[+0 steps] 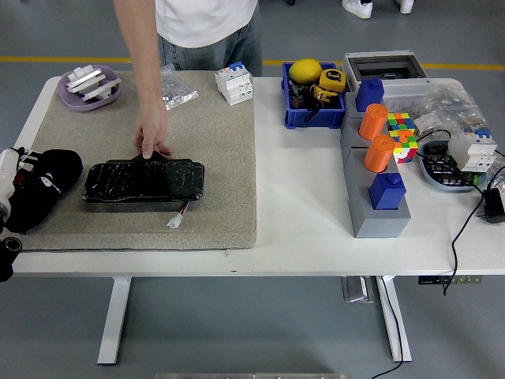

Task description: Pick the rag up,wipe the panel,place it on the desk

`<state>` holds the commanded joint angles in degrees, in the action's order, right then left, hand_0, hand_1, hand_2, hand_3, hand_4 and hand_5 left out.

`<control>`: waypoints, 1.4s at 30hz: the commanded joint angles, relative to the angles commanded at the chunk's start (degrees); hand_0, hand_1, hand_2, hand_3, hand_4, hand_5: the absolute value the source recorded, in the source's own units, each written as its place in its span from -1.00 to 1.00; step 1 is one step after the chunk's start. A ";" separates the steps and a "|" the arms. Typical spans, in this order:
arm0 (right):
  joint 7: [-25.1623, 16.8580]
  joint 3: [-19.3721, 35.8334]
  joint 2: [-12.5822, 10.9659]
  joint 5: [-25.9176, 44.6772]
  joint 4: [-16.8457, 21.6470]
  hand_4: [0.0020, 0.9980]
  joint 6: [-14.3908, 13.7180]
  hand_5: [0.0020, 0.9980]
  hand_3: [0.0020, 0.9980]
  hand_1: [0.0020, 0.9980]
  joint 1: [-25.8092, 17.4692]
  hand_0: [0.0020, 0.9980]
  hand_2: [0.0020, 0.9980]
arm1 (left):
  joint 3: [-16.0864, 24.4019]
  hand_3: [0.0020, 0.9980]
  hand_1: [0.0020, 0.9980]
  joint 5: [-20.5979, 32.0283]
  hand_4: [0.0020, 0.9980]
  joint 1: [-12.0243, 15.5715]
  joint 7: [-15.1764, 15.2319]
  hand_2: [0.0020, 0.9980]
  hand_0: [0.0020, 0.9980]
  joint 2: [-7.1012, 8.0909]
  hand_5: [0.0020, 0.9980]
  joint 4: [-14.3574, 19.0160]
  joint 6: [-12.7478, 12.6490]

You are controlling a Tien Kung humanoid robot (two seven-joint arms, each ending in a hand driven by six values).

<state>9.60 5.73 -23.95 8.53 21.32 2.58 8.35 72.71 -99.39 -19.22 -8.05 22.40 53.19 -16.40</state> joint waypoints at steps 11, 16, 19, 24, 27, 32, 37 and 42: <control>-0.04 -0.57 0.03 0.73 -0.18 1.00 0.04 0.04 0.35 0.38 0.08 0.53 0.42 | 0.33 0.09 -0.03 -5.76 -0.25 1.89 -5.40 0.17 -0.57 2.23 -1.00 11.01 0.79; 0.03 -2.53 0.07 2.61 -0.65 1.00 0.17 0.04 0.35 0.38 -0.01 0.53 0.42 | -1.64 0.08 -0.03 -6.63 -0.25 1.77 -6.32 0.17 -0.56 1.07 -1.00 14.58 0.73; 0.01 -2.48 0.03 2.50 -0.62 1.00 0.17 0.04 0.35 0.38 0.01 0.53 0.42 | -3.53 0.09 -0.03 -7.86 -0.26 1.36 -6.59 0.17 -0.55 0.24 -1.00 14.83 0.26; -0.07 -1.80 0.06 1.81 -0.45 1.00 0.13 0.04 0.35 0.38 0.07 0.53 0.42 | -6.73 0.09 -0.03 -9.19 -0.26 0.38 -6.68 0.17 -0.55 -0.68 -1.00 13.20 -0.85; -0.08 -1.78 0.09 1.74 -0.44 1.00 0.13 0.05 0.35 0.38 0.12 0.53 0.42 | -8.14 0.08 -0.04 -8.79 -0.29 -0.22 -6.57 0.17 -0.53 -1.08 -1.00 11.57 -1.20; -0.09 -1.80 0.01 1.88 -0.48 1.00 0.12 0.05 0.35 0.38 0.15 0.53 0.42 | -10.16 0.08 -0.04 -8.77 -0.32 -0.55 -6.91 0.17 -0.53 -1.69 -1.00 11.99 -1.61; -0.05 -2.18 -0.06 2.19 -0.58 1.00 0.15 0.05 0.35 0.38 0.16 0.54 0.42 | -11.71 0.08 -0.04 -9.05 -0.32 -0.96 -7.31 0.16 -0.52 -2.91 -1.00 13.43 -1.88; -0.08 -2.18 -0.05 2.12 -0.57 1.00 0.19 0.05 0.35 0.38 0.23 0.54 0.42 | -14.00 0.08 -0.04 -9.40 -0.32 -1.29 -7.66 0.16 -0.52 -4.49 -1.00 15.74 -2.10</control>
<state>9.53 3.55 -24.00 10.64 20.75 2.76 8.58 58.71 -108.79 -20.52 -15.70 17.90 68.93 -18.50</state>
